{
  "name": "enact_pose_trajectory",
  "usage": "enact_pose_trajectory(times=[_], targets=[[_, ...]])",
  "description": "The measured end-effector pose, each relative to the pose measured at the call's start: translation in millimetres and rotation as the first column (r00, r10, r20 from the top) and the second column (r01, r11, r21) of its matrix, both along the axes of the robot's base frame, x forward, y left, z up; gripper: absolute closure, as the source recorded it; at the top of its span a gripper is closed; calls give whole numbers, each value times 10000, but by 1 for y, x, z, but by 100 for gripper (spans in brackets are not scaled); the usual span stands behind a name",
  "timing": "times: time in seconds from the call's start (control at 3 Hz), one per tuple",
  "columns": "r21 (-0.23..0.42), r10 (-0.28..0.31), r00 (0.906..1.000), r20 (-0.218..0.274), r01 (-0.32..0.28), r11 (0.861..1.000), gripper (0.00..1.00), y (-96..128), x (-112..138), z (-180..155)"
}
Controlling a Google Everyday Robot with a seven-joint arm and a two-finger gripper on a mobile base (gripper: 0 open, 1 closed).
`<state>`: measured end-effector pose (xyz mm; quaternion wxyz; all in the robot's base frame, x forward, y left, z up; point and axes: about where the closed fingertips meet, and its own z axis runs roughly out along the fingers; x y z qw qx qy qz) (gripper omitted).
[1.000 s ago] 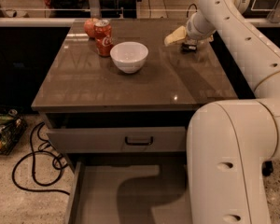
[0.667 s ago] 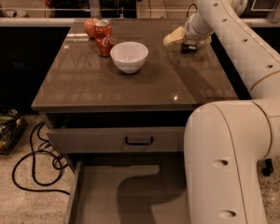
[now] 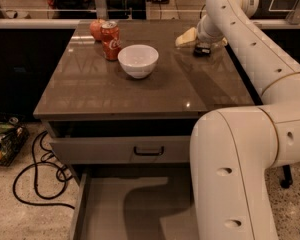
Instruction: Place rxbar chocolate into middle drawer
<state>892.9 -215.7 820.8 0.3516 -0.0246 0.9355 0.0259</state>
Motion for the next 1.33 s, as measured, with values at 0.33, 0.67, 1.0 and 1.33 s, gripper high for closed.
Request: enact_pose_trajectory(times=[0.33,0.67,1.0,1.33], targets=[[-98,-509,9986,141,511,9986,0,-6,5,1],[-47,-709,9974,143,710,9975,0,-4,8,-5],[-37,-858,9962,122,858,9963,0,-1,10,-9],[-148,-1265,9919,103,1267,9918,0,-11,7,-8]])
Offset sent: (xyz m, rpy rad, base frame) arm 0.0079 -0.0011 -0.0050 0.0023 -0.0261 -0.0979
